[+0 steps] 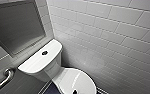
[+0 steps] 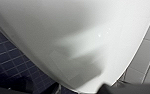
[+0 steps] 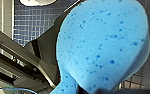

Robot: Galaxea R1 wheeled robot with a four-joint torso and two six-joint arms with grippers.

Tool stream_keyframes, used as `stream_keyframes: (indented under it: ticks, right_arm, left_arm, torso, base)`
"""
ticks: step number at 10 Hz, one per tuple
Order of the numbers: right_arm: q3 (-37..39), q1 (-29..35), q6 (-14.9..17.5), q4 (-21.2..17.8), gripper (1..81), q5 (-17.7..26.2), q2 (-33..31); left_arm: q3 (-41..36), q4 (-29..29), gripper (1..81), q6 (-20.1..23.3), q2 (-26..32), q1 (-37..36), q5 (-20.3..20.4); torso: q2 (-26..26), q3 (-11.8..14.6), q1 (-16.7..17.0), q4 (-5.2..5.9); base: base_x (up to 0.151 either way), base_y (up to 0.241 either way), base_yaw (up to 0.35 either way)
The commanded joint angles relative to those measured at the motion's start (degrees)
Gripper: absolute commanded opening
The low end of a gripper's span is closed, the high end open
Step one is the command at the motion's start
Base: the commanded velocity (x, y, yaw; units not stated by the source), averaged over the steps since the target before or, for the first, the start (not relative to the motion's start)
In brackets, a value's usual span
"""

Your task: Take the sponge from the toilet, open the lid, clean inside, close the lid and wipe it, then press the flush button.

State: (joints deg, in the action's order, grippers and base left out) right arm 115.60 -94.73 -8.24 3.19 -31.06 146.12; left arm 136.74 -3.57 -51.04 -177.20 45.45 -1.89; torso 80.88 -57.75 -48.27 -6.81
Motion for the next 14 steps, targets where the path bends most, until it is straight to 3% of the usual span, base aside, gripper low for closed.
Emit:
stream_keyframes:
  ticks: [1,5,9,11,13,14]
  right_arm:
    - [-0.74,-1.38,-0.2,0.41,1.0,3.11,-1.77]
    - [-0.74,-1.38,-0.11,0.41,1.0,3.02,-1.85]
    - [-0.65,-1.12,-0.11,0.85,1.0,3.02,-1.77]
    - [-0.74,-1.03,-0.11,0.94,1.0,3.02,-1.85]
    - [-0.92,-0.95,-0.11,1.03,1.0,3.02,-1.85]
    - [-0.92,-0.86,-0.11,1.02,1.0,3.02,-1.94]
  left_arm:
    - [-9.73,0.58,81.1,0.77,3.95,-8.22,5.76]
    - [-15.63,0.67,81.1,0.77,7.91,-7.35,7.16]
    - [-25.72,0.67,81.1,0.86,13.88,-6.9,11.11]
    - [-29.68,0.67,81.1,0.86,16.17,-6.64,11.47]
    - [-31.71,0.58,81.1,0.86,17.49,-6.46,13.23]
    - [-32.58,0.58,81.1,0.86,18.1,-6.38,13.4]
  torso:
    - [0.0,0.0,0.0,0.0]
    - [0.0,0.0,0.0,0.0]
    - [0.0,0.0,0.0,0.0]
    - [-0.02,5.02,0.0,0.0]
    - [-0.05,7.26,0.0,0.0]
    - [-0.02,4.57,0.0,0.0]
  base:
    - [0.0,0.0,0.0]
    - [0.0,0.0,0.0]
    - [0.0,0.0,0.0]
    - [0.0,0.0,0.0]
    - [0.0,0.0,0.0]
    - [0.0,0.0,0.0]
